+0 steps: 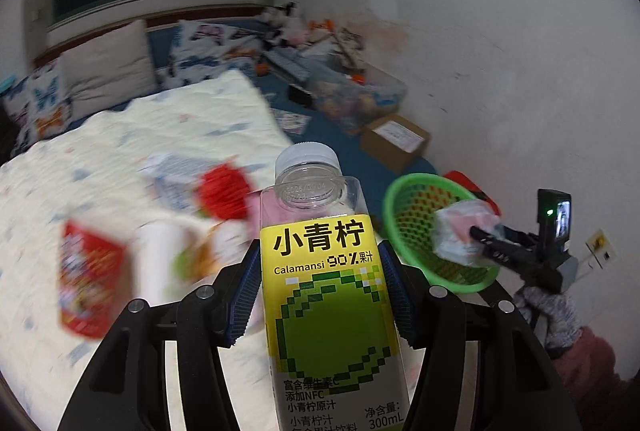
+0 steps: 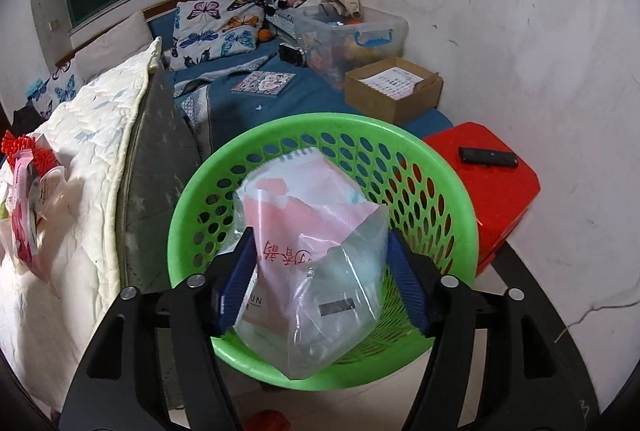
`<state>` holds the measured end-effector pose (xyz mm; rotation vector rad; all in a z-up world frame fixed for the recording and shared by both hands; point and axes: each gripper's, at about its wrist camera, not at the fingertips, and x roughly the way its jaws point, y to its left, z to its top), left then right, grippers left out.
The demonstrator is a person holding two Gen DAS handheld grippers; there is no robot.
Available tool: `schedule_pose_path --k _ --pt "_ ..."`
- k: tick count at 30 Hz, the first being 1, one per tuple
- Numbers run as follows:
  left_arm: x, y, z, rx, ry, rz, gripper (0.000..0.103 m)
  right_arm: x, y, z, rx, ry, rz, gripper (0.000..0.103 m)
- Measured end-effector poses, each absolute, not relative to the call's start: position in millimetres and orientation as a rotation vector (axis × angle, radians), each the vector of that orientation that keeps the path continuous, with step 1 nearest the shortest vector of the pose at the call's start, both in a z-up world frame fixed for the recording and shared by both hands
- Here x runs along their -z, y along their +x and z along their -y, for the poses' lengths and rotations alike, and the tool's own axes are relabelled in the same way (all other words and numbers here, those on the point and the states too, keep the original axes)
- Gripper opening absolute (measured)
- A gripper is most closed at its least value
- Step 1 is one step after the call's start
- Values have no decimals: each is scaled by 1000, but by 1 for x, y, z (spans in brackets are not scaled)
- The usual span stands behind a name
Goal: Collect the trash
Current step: 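Carry the bag to the green basket and open the right gripper, then lower the yellow bottle into the green basket and open the left gripper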
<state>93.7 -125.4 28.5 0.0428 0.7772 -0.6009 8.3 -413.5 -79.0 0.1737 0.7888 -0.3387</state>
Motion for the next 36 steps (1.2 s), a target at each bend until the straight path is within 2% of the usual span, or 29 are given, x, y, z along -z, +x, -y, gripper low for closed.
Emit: schedule_pose_path --k 5,8,26,36 --pt "-26 109 184 682 89 -801 55 82 6 428 325 197 -781 78" --pt "-21 120 211 718 112 -816 55 83 3 436 322 217 -781 79" --pt "50 148 362 896 307 -1025 56 79 -33 453 349 299 -752 80" --pt "73 152 383 927 333 -1096 60 84 -37 460 360 342 -755 80"
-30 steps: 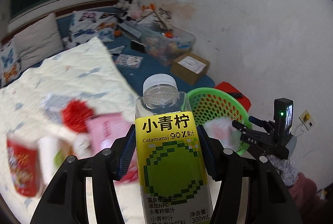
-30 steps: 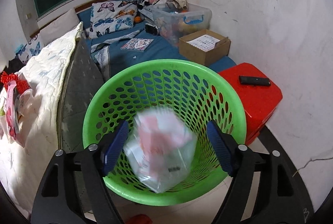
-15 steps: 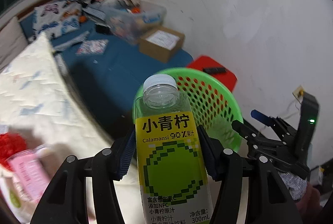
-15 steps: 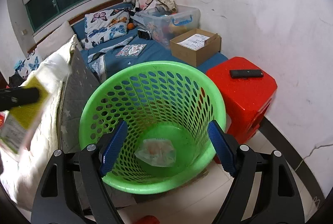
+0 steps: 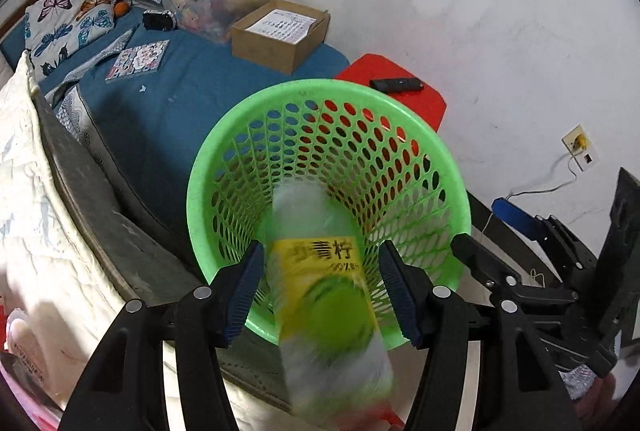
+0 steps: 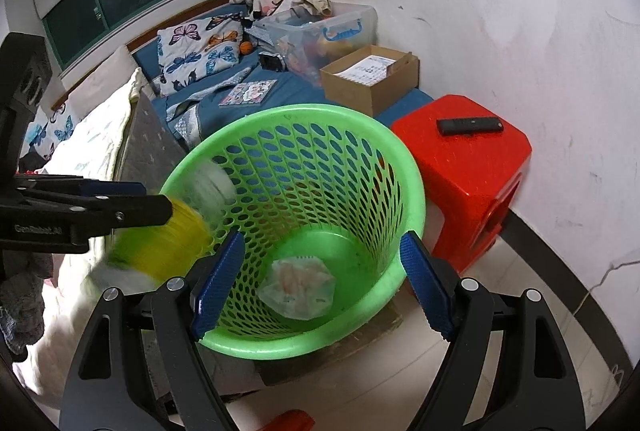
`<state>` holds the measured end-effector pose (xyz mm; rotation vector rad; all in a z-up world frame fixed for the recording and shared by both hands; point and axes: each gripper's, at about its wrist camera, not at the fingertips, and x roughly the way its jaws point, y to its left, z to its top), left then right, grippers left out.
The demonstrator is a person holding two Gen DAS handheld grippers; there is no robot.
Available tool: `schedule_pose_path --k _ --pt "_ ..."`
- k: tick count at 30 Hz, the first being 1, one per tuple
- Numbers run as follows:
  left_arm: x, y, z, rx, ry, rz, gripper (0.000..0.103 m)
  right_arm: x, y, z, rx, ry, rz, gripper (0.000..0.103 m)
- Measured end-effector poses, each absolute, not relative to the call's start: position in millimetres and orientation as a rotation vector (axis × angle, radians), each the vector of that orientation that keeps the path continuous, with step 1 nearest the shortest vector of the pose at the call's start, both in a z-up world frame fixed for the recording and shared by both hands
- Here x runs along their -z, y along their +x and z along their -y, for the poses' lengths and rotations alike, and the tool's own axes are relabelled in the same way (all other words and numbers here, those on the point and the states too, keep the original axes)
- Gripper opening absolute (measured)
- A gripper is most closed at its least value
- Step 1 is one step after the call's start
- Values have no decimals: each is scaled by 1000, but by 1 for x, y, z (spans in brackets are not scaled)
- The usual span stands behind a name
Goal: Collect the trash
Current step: 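Lower the yellow bottle into the green basket and open the left gripper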
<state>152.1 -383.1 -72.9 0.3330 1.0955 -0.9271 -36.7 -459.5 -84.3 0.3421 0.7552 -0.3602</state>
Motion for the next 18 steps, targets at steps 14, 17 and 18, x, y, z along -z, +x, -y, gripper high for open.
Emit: schedule_pose_path --k 14,17,18 --pt "38 133 314 902 221 -1002 63 69 -42 441 325 330 -731 80" --pt "30 130 287 864 188 -974 63 60 -38 428 294 320 -721 80" --pt "28 129 276 850 170 -970 63 58 -37 421 280 313 -719 80"
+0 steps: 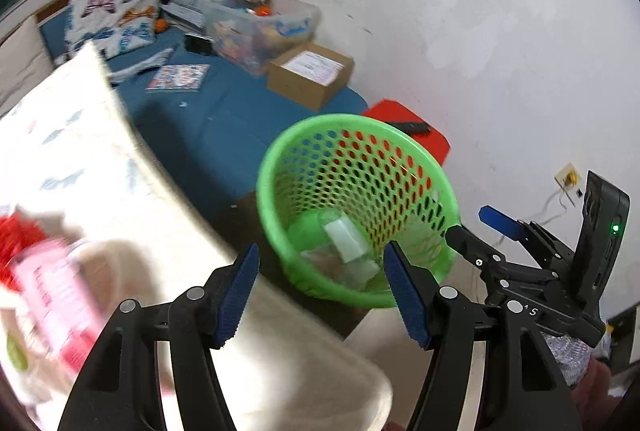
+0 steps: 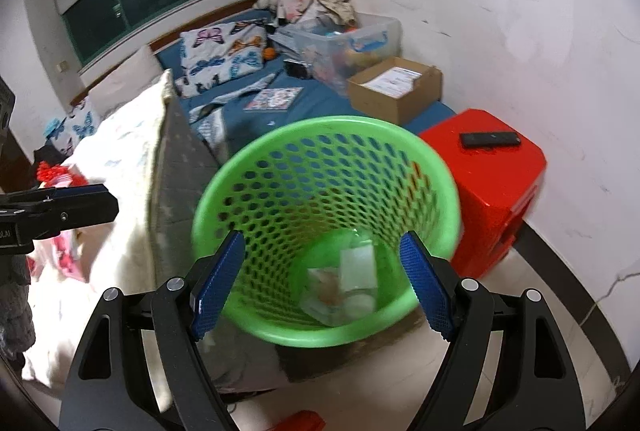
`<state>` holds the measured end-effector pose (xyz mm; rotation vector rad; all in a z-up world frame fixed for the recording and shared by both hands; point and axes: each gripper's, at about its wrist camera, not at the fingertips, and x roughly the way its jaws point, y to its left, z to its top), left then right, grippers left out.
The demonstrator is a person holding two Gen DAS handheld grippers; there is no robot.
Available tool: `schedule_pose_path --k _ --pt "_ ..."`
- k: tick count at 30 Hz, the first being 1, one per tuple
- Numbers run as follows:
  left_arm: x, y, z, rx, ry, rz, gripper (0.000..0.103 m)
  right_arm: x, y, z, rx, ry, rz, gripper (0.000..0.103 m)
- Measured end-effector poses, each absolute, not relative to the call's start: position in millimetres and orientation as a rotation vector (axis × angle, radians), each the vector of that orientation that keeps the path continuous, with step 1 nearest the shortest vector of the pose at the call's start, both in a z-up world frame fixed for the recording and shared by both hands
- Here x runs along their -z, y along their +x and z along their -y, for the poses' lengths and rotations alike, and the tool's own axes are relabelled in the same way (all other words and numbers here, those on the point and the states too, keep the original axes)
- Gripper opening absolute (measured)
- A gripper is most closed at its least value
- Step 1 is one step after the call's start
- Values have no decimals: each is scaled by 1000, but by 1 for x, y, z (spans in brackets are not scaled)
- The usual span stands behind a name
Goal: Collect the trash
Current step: 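Lower the yellow bottle into the green basket and open the left gripper, then grasp the pink wafer pack with the right gripper while the left grasps the red cup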
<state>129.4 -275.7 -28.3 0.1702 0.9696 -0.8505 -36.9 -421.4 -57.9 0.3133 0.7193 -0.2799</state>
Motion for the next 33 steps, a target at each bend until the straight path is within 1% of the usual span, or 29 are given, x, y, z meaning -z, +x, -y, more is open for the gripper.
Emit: schedule_pose_path --k 11,20,21,28,30,33 --pt "12 121 173 683 100 -882 63 39 -9 354 140 246 -710 81" --pt "9 123 85 509 12 -849 63 29 23 285 -14 181 -719 81" --pt "9 123 77 488 9 -844 64 29 29 275 -35 179 -725 81" --pt "13 124 15 352 -56 -828 65 33 65 223 -134 174 -764 81" --pt "14 122 1 321 -61 -820 68 35 73 210 -146 181 -778 82" --pt "14 124 -19 284 -79 -815 68 37 85 194 -150 182 -790 83"
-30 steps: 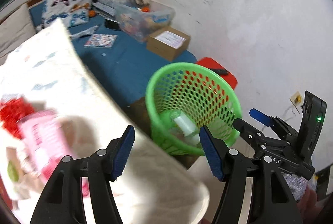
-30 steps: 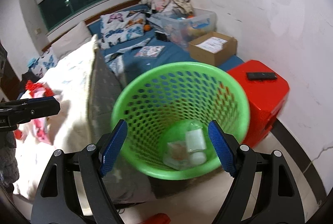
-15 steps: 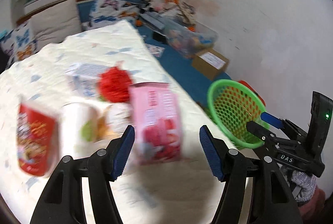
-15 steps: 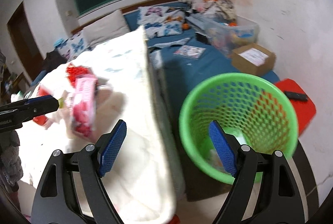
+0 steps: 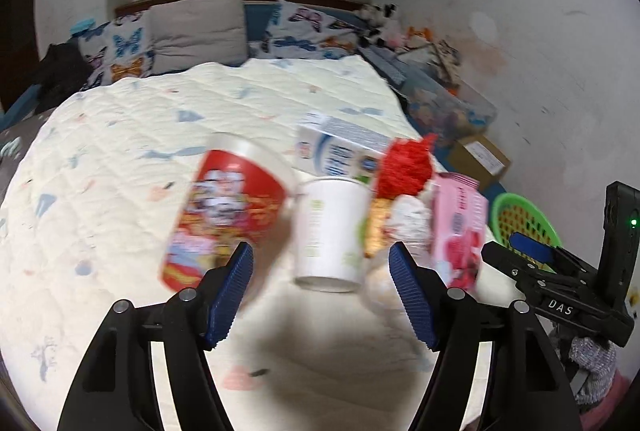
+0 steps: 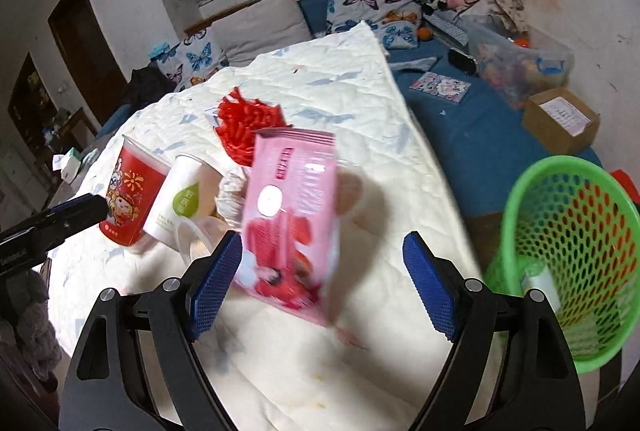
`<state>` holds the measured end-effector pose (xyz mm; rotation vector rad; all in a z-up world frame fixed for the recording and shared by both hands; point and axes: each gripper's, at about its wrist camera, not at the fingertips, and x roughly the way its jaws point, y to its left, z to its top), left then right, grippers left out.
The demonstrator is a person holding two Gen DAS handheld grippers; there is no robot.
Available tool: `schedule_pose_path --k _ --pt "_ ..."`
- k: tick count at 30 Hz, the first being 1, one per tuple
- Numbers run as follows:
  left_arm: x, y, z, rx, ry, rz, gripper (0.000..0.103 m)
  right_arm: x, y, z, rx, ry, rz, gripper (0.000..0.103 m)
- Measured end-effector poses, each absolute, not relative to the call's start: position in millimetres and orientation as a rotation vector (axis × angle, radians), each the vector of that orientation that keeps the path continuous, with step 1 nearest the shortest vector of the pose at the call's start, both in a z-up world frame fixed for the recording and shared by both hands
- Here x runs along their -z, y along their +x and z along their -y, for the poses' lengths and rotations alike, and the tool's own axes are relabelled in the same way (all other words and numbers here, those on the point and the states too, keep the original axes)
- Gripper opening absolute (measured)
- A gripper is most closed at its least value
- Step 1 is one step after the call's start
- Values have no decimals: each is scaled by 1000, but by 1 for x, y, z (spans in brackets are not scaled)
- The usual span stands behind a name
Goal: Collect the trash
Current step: 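Grasp the pink wafer pack with the right gripper while the left grasps the red cup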
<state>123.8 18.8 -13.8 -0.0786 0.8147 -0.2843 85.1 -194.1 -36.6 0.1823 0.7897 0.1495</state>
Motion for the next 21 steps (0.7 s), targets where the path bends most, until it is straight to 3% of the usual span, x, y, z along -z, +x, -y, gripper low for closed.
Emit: schedule_pose_path --k 13,21 --pt "25 149 -60 203 -78 -823 70 55 118 178 -88 192 -855 83" --pt "35 168 -57 215 -24 -848 77 61 125 172 -98 191 -882 83"
